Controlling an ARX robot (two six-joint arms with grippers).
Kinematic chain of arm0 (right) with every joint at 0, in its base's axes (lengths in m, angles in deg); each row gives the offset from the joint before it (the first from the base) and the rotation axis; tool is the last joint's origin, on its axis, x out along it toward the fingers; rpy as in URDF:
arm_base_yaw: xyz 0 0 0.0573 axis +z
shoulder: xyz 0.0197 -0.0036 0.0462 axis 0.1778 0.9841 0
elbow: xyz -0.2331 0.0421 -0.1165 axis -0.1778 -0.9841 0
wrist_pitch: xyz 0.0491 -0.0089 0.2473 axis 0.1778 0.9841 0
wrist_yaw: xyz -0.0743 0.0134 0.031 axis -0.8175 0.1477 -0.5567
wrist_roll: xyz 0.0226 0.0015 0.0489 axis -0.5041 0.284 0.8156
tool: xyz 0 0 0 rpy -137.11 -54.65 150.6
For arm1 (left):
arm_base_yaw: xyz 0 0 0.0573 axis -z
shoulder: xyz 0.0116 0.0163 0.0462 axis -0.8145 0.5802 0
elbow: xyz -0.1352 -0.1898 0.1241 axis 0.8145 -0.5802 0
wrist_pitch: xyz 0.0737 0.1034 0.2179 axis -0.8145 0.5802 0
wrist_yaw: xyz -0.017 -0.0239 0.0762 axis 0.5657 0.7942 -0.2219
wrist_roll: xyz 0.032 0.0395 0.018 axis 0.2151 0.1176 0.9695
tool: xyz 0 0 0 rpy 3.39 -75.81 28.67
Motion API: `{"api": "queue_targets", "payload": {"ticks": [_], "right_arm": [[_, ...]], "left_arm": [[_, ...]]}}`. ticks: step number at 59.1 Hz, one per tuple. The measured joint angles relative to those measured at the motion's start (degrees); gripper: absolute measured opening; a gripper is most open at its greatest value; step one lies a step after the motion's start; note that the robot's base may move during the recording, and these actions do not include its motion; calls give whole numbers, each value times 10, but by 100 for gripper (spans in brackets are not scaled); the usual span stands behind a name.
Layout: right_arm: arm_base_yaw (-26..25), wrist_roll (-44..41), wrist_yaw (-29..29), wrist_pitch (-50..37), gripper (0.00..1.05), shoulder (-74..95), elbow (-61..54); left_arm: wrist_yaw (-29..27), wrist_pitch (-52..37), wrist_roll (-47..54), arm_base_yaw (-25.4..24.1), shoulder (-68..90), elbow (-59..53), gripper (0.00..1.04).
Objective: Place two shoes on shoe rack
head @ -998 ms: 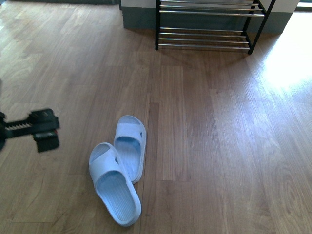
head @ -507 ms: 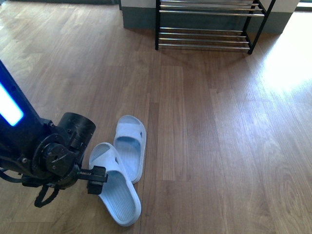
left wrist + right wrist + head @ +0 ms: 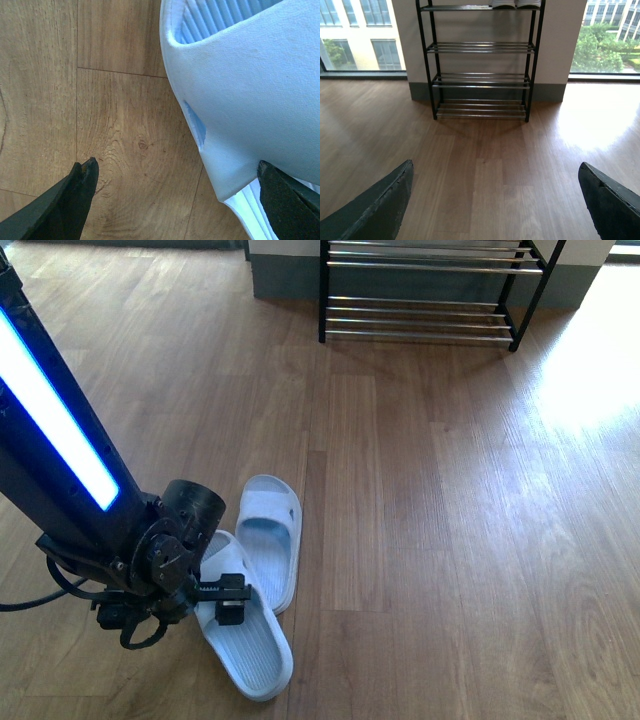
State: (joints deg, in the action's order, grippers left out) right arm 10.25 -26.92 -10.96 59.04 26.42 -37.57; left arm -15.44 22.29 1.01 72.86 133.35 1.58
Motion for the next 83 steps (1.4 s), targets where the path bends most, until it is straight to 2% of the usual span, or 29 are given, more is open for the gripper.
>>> {"api": "queue_targets", "payload": {"ticks": [21,36,58,83], "right_arm": [[0,0,0,0,96,0,0],[0,0,0,0,96,0,0],[0,0,0,0,96,0,0],[0,0,0,0,96,0,0]], "left_arm": [[36,17,-33,3,5,7,95],[95,16,-36,7,-27,-23,95],[127,25,-56,10,-60,-45,95],[123,26,-75,27,-35,-27,95]]}}
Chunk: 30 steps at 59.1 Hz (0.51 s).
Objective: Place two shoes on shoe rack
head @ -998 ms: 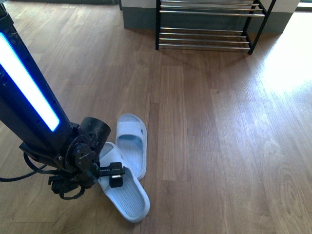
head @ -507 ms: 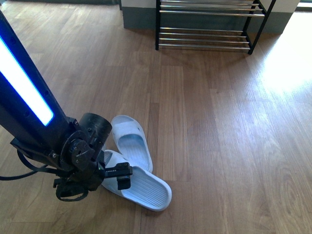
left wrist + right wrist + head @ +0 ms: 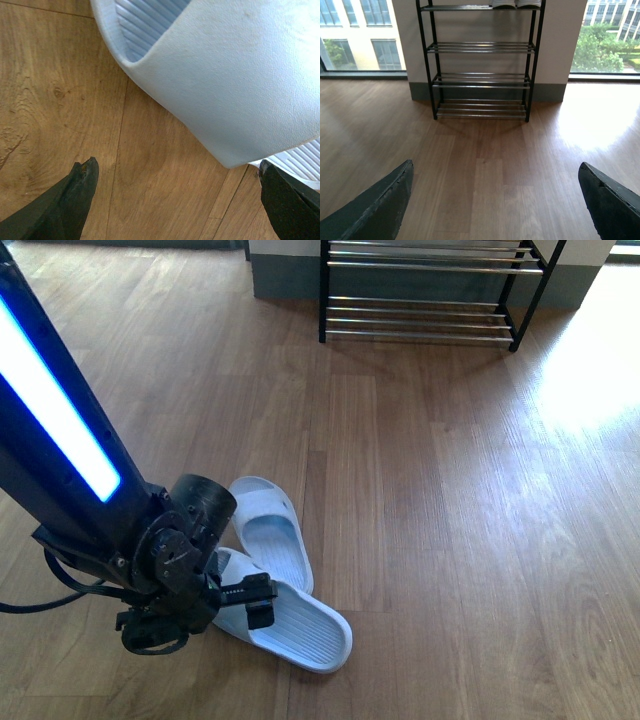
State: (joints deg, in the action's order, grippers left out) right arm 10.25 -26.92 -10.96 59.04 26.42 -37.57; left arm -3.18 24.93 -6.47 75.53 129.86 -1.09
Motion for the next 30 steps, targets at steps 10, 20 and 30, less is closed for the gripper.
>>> {"api": "queue_targets", "payload": {"ticks": [10,20,30], "right_arm": [[0,0,0,0,96,0,0],[0,0,0,0,96,0,0],[0,0,0,0,96,0,0]], "left_arm": [[-16,8,2,11,28,28,95],[-52,12,19,13,52,51,95],[-95,10,39,9,58,61,80]]}}
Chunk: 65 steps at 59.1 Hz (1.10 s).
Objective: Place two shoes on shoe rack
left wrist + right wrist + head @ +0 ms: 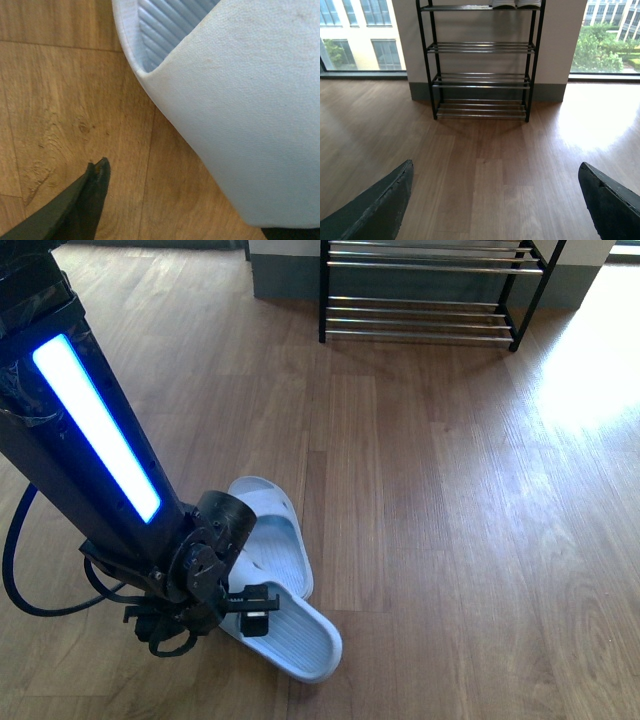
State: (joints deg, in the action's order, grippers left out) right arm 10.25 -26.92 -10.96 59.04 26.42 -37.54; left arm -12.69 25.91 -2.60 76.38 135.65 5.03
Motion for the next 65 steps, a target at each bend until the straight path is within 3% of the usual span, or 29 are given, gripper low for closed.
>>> {"api": "queue_targets", "payload": {"ticks": [32,40,50,65], "right_arm": [[0,0,0,0,96,0,0],[0,0,0,0,96,0,0],[0,0,0,0,96,0,0],[0,0,0,0,96,0,0]], "left_arm": [[-61,-9,14,-26,-8,-31,2],[-57,-39,26,-38,-92,-122,2],[-99,-112,92,-87,-353,-283,2],[-137,-126,162,-128,-580,-421,2]]}}
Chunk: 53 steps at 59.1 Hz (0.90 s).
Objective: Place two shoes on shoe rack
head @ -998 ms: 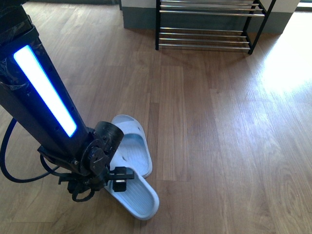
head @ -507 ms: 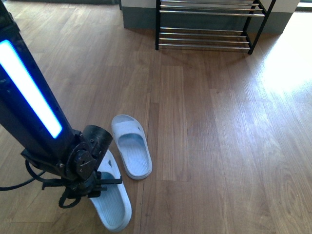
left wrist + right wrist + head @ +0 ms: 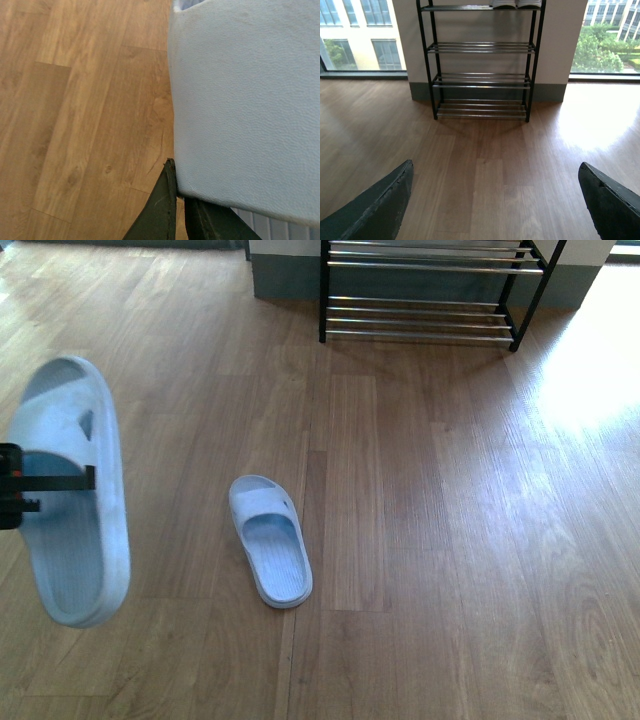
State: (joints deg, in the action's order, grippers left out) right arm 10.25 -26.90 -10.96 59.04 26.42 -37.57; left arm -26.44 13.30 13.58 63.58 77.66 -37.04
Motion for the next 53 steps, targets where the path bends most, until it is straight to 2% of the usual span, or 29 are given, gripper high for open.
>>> {"api": "queue_targets", "payload": {"ticks": [9,15,21,29,37,53], "right_arm": [[0,0,0,0,96,0,0],[0,0,0,0,96,0,0],[0,0,0,0,96,0,0],[0,0,0,0,96,0,0],[0,0,0,0,96,0,0],[0,0,0,0,96,0,0]], "left_arm": [[-53,-3,42,-10,-156,-83,2],[-95,37,53,-8,-252,-126,2],[-165,161,43,10,-435,-180,2],[-216,300,40,19,-643,-214,2],[-223,316,39,19,-725,-219,2],[-221,318,38,18,-726,-220,2]]}}
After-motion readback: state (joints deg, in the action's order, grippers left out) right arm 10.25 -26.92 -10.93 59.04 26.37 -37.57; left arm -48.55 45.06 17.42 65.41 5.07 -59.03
